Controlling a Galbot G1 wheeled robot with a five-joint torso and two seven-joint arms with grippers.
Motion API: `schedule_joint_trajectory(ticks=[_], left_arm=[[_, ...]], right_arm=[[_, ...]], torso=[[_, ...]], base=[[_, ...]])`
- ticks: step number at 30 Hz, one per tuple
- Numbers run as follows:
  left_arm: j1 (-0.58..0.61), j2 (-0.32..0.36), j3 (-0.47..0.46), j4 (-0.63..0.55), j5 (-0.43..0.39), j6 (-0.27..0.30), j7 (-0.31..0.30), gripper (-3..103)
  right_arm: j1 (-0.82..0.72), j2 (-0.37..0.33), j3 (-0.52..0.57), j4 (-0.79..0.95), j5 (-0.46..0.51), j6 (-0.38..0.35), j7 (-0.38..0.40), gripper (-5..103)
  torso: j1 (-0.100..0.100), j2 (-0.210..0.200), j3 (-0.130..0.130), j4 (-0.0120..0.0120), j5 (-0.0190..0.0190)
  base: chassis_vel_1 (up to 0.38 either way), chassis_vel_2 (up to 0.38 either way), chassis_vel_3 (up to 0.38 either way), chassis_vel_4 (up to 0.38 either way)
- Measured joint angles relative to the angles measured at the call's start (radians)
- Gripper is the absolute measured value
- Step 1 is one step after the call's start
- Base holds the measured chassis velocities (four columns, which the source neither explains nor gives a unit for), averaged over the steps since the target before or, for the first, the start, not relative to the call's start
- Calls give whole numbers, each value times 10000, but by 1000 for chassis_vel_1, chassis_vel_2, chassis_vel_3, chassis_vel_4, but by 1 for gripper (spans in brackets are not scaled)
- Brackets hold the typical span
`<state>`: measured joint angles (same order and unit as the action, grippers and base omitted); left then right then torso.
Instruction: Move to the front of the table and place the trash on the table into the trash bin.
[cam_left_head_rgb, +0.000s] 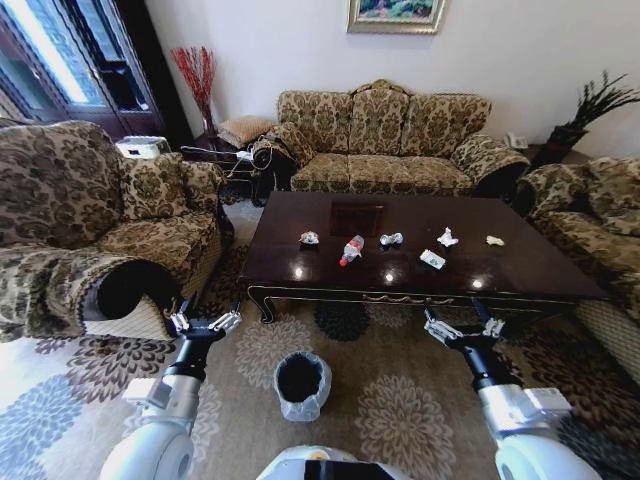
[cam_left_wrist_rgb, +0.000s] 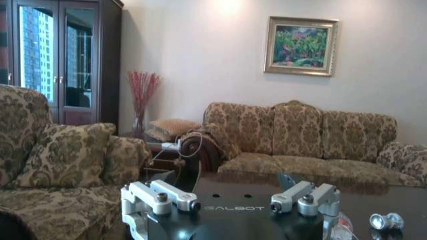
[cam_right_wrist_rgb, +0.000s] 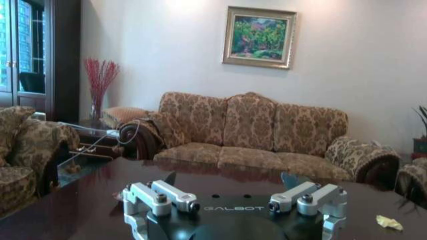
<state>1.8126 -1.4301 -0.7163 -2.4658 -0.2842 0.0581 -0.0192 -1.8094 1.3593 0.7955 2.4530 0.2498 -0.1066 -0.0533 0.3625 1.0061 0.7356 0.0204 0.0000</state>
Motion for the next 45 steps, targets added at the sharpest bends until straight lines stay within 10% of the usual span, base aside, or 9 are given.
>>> schedule_joint_trajectory(ticks=[45], left_arm=[[-792,325,5,718,-206,625,-317,100]], right_arm=[[466,-62,230,231,539,-1137,216,100]], torso=[[-1,1,0,2,4]], base=[[0,0,0,0]])
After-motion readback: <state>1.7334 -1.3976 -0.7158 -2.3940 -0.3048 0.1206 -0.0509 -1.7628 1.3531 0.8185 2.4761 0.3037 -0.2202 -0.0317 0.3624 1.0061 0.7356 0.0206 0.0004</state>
